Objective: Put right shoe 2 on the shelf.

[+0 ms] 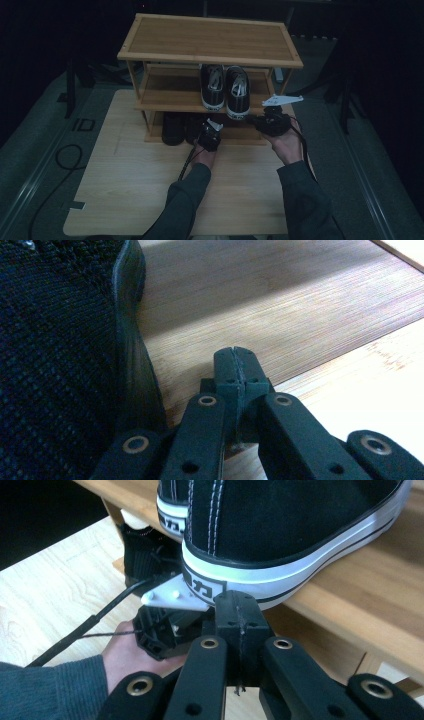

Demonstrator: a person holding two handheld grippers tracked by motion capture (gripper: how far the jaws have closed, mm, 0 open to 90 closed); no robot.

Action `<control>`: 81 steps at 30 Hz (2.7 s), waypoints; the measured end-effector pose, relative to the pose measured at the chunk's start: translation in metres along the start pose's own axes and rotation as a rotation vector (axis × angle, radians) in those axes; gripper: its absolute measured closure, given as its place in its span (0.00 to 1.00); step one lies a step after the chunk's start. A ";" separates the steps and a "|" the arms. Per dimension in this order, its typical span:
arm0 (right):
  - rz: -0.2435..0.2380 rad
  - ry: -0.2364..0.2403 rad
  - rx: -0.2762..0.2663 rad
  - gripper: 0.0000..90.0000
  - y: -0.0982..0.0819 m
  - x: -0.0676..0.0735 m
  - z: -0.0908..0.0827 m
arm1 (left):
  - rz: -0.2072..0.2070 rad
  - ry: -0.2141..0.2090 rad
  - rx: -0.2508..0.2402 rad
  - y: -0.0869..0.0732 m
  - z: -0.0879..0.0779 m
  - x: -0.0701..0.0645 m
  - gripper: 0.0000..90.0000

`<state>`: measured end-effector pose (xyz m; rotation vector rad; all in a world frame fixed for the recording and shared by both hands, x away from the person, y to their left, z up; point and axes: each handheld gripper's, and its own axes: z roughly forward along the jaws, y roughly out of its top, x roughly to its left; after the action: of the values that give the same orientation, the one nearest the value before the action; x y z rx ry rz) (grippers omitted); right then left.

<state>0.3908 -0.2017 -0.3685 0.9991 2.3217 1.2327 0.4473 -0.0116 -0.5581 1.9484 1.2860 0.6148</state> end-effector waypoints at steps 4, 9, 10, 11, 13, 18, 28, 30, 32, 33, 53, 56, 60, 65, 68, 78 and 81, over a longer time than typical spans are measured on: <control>-0.011 -0.008 0.010 1.00 -0.003 0.005 0.005 | 0.000 -0.001 0.000 0.000 0.000 0.000 1.00; -0.015 -0.005 -0.002 1.00 -0.002 0.009 0.003 | -0.001 0.008 -0.001 0.000 0.000 0.000 1.00; -0.018 0.000 -0.002 1.00 -0.002 0.010 0.002 | -0.001 0.008 -0.001 0.000 0.000 0.000 1.00; -0.026 0.007 -0.003 1.00 -0.001 0.012 0.003 | -0.001 0.008 0.000 0.000 0.000 0.000 1.00; -0.044 0.021 0.007 1.00 0.000 0.018 0.006 | -0.001 0.009 0.000 0.000 0.000 0.000 1.00; -0.045 0.024 0.011 1.00 0.001 0.020 0.012 | -0.001 0.009 -0.001 0.000 0.000 0.000 1.00; -0.055 0.020 0.017 1.00 0.001 0.017 0.012 | -0.002 0.009 0.001 0.000 0.000 0.000 1.00; -0.056 0.019 0.018 1.00 0.001 0.016 0.012 | -0.003 0.007 0.001 0.000 0.000 0.001 1.00; -0.057 0.015 0.020 1.00 0.001 0.015 0.011 | -0.003 0.007 0.001 0.000 0.000 0.001 1.00; -0.047 0.018 0.014 1.00 0.000 0.013 0.010 | -0.005 0.006 0.001 0.000 0.000 0.001 1.00; -0.038 -0.025 0.001 1.00 0.008 0.014 0.023 | 0.002 -0.002 0.001 0.000 0.000 0.001 1.00; -0.034 -0.028 -0.002 1.00 0.009 0.012 0.025 | -0.005 0.005 0.001 0.000 0.000 0.001 1.00; -0.040 -0.024 -0.001 1.00 0.011 0.014 0.029 | -0.004 0.006 0.001 0.000 0.000 0.001 1.00; -0.035 -0.034 -0.004 1.00 0.014 0.013 0.030 | -0.005 0.006 0.001 0.000 0.000 0.001 1.00; -0.029 -0.034 0.002 1.00 0.014 0.011 0.032 | -0.003 0.006 0.002 0.000 -0.001 0.001 1.00; -0.023 -0.040 0.004 1.00 0.014 0.008 0.038 | -0.003 0.004 0.004 0.000 -0.001 0.001 1.00; -0.022 -0.041 0.001 1.00 0.014 0.009 0.038 | -0.001 0.005 0.004 0.000 -0.001 0.001 1.00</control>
<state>0.4124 -0.1673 -0.3785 0.9872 2.2963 1.1909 0.4469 -0.0106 -0.5578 1.9503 1.2922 0.6175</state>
